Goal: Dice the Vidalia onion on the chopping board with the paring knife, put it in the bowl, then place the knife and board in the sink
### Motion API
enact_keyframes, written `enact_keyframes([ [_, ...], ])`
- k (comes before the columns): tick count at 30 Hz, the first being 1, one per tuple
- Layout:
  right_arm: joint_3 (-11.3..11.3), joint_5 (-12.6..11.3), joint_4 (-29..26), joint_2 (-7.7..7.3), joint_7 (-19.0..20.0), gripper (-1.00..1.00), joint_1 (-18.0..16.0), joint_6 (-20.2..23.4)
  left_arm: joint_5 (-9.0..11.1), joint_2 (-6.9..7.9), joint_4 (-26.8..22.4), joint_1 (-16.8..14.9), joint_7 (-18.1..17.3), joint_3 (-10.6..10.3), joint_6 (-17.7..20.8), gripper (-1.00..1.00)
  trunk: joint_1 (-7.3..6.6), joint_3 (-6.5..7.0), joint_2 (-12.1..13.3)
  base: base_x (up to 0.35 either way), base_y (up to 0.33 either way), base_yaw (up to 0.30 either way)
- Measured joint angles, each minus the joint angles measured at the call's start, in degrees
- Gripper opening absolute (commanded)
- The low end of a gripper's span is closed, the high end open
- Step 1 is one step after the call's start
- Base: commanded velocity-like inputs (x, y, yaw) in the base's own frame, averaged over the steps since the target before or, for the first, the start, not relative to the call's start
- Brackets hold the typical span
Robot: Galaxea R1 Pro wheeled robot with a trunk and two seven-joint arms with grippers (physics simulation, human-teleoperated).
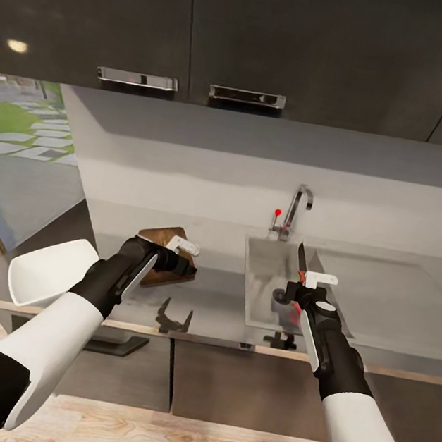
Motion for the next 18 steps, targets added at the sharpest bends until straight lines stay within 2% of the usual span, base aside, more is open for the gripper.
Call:
enact_keyframes([
  [15,0.0,0.0,0.0,0.0,0.0,-1.0,0.0,0.0,0.0,0.49,0.3,0.0,-0.1,0.0,0.0,1.0,0.0,-1.36,0.0,0.0,0.001,0.0],
  [18,0.0,0.0,0.0,-0.01,0.0,-1.0,0.0,0.0,0.0,0.49,0.3,0.0,-0.1,0.0,0.0,1.0,0.0,-1.63,0.0,0.0,0.111,0.0],
])
